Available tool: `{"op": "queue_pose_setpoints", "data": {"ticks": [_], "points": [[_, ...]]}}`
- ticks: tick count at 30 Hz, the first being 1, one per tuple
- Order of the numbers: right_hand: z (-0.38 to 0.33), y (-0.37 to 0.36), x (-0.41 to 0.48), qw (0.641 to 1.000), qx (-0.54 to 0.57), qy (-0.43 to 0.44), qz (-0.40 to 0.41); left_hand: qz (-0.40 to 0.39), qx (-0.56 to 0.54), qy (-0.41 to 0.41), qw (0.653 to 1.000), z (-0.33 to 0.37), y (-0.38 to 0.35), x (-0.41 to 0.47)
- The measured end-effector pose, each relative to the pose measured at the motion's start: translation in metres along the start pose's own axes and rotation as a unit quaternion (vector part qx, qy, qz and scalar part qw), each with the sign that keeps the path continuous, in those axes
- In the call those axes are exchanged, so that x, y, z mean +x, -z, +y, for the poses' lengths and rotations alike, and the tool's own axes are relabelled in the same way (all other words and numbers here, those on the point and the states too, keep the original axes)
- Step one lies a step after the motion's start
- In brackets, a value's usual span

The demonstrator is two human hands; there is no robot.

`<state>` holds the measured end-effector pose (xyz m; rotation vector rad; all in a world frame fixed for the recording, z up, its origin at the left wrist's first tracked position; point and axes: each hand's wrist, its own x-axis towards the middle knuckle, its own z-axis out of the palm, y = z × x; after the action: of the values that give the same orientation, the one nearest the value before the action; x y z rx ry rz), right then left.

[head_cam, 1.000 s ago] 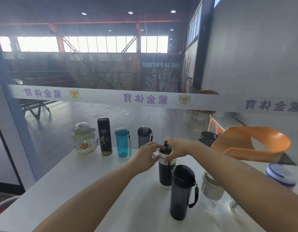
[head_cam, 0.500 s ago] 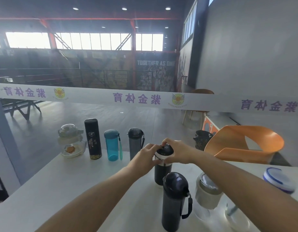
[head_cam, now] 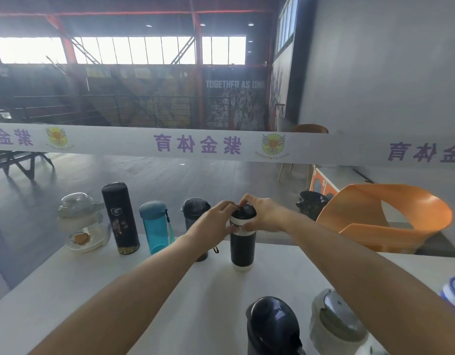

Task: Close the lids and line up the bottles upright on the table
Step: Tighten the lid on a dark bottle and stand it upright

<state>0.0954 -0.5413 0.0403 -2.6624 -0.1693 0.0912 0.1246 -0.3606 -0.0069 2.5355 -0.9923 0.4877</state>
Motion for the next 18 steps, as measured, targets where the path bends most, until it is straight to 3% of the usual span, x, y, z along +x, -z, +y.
{"op": "queue_pose_setpoints", "data": {"ticks": [18], "points": [[-0.009,-0.003,-0.006,1.000,-0.002,0.006,-0.006,-0.013,0.096,-0.027,0.995,-0.004,0.007,-0.004]]}}
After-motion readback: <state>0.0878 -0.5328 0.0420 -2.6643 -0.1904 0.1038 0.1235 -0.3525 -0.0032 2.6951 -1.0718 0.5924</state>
